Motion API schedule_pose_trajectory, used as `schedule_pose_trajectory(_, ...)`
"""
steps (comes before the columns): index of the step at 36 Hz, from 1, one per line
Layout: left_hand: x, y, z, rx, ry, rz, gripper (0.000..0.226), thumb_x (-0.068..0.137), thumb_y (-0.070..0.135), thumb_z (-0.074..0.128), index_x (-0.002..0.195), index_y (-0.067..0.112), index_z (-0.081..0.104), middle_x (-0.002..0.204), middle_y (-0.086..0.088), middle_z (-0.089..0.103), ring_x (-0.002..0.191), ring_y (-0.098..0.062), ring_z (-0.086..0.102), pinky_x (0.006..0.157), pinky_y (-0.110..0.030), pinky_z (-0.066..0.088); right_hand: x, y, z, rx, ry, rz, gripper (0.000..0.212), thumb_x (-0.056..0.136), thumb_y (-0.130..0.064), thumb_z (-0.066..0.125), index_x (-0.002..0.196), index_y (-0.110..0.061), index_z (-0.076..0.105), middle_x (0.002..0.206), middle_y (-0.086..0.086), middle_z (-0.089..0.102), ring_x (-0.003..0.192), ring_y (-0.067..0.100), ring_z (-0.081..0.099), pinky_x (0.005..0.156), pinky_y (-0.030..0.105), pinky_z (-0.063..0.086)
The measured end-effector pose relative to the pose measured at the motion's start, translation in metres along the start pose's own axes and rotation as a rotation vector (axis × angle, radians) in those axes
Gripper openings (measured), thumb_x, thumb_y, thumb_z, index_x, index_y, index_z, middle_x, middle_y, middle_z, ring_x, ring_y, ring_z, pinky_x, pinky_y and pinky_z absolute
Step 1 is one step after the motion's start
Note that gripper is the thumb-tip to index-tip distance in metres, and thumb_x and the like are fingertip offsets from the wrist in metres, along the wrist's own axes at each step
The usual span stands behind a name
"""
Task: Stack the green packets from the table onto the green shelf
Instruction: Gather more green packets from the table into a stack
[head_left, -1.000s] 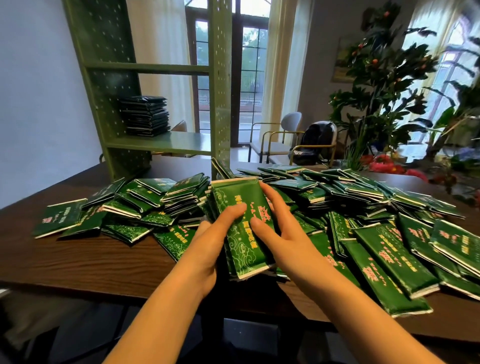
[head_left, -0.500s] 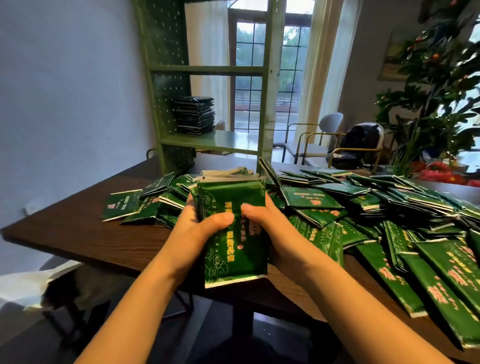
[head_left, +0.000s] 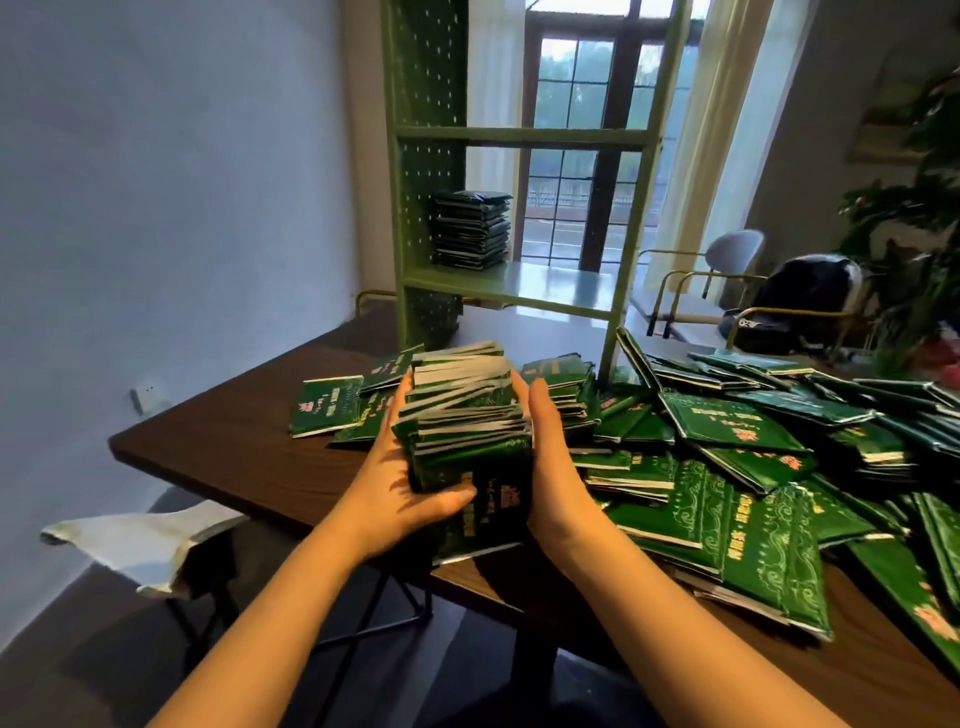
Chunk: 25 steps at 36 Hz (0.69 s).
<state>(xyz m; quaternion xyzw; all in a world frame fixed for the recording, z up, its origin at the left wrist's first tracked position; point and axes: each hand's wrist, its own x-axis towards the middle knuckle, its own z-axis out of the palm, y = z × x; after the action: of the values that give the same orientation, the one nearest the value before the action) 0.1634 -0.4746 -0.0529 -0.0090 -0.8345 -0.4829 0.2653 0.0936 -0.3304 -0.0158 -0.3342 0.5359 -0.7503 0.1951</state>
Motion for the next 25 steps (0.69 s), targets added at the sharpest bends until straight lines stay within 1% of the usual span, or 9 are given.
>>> schedule_pose_trajectory(2, -0.001, -0.007, -0.001, -0.049, -0.010, -0.060, 0.139, 0.050, 0.085, 0.069, 0.143, -0.012, 0.033, 0.148, -0.009, 0.041, 0.135, 0.000, 0.038, 0.110, -0.009, 0.028, 0.002, 0.003, 0.001, -0.017, 0.003, -0.027, 0.054, 0.090, -0.054, 0.031, 0.131, -0.025, 0.052, 0.128, -0.001, 0.062, 0.120, 0.014, 0.056, 0.106, 0.037, 0.041)
schedule_pose_trajectory(4, -0.002, -0.007, 0.001, -0.163, 0.010, -0.102, 0.141, 0.049, 0.072, 0.081, 0.148, -0.009, 0.023, 0.146, -0.007, 0.047, 0.132, -0.006, 0.046, 0.107, -0.016, 0.038, 0.003, 0.001, 0.002, -0.011, 0.007, -0.023, 0.047, 0.087, -0.054, 0.034, 0.120, -0.031, 0.058, 0.122, -0.004, 0.065, 0.117, 0.012, 0.059, 0.103, 0.035, 0.044)
schedule_pose_trajectory(7, -0.005, -0.002, 0.008, -0.287, 0.073, -0.116, 0.131, 0.049, 0.039, 0.082, 0.152, -0.004, 0.012, 0.136, 0.002, 0.055, 0.120, 0.000, 0.056, 0.092, -0.013, 0.047, 0.007, -0.002, 0.006, -0.006, 0.009, -0.009, 0.040, 0.086, -0.056, 0.038, 0.106, -0.033, 0.063, 0.109, -0.008, 0.070, 0.108, 0.010, 0.063, 0.094, 0.028, 0.049)
schedule_pose_trajectory(9, -0.007, 0.000, 0.014, -0.334, 0.089, -0.089, 0.129, 0.050, 0.031, 0.080, 0.153, 0.000, 0.008, 0.130, 0.008, 0.057, 0.116, 0.002, 0.058, 0.088, -0.012, 0.047, 0.010, -0.001, 0.006, 0.009, 0.038, 0.018, 0.043, 0.085, -0.062, 0.042, 0.107, -0.031, 0.063, 0.108, -0.008, 0.071, 0.106, 0.009, 0.063, 0.094, 0.029, 0.048)
schedule_pose_trajectory(12, -0.009, 0.002, 0.021, -0.367, 0.136, -0.071, 0.136, 0.048, 0.033, 0.087, 0.153, 0.001, 0.007, 0.127, 0.005, 0.063, 0.120, -0.002, 0.058, 0.091, -0.015, 0.048, 0.010, 0.000, 0.010, 0.063, 0.036, 0.042, 0.051, 0.083, -0.064, 0.041, 0.111, -0.028, 0.063, 0.112, -0.002, 0.070, 0.112, 0.015, 0.062, 0.099, 0.033, 0.046)
schedule_pose_trajectory(15, -0.008, 0.000, 0.022, -0.406, 0.201, -0.029, 0.125, 0.054, 0.025, 0.079, 0.154, 0.010, 0.006, 0.122, 0.014, 0.066, 0.119, -0.003, 0.058, 0.093, -0.019, 0.049, 0.008, 0.001, 0.016, 0.147, 0.024, 0.052, 0.058, 0.078, -0.059, 0.037, 0.116, -0.022, 0.063, 0.119, 0.006, 0.067, 0.116, 0.021, 0.059, 0.103, 0.037, 0.044)
schedule_pose_trajectory(17, -0.008, -0.001, 0.017, -0.407, 0.239, -0.001, 0.123, 0.056, 0.025, 0.077, 0.155, 0.015, 0.005, 0.125, 0.013, 0.065, 0.122, -0.008, 0.057, 0.100, -0.024, 0.048, 0.007, 0.003, 0.022, 0.180, -0.005, 0.038, 0.059, 0.080, -0.057, 0.034, 0.116, -0.020, 0.064, 0.117, 0.008, 0.067, 0.113, 0.021, 0.062, 0.099, 0.033, 0.048)
schedule_pose_trajectory(21, -0.010, -0.006, 0.001, -0.375, 0.279, 0.045, 0.122, 0.057, 0.026, 0.075, 0.155, 0.014, 0.004, 0.127, 0.017, 0.062, 0.124, -0.006, 0.055, 0.098, -0.020, 0.046, 0.010, 0.013, 0.037, 0.222, -0.064, 0.022, 0.048, 0.084, -0.051, 0.032, 0.095, -0.023, 0.070, 0.094, -0.001, 0.073, 0.090, 0.010, 0.068, 0.081, 0.021, 0.054)
schedule_pose_trajectory(25, -0.009, -0.006, -0.014, -0.265, 0.311, 0.099, 0.119, 0.061, 0.029, 0.074, 0.155, 0.012, 0.003, 0.139, -0.001, 0.053, 0.129, -0.011, 0.051, 0.105, -0.027, 0.045, 0.025, 0.018, 0.051, 0.223, -0.010, 0.045, 0.051, 0.093, -0.048, 0.026, 0.111, -0.013, 0.060, 0.104, 0.008, 0.066, 0.101, 0.021, 0.061, 0.091, 0.031, 0.050)
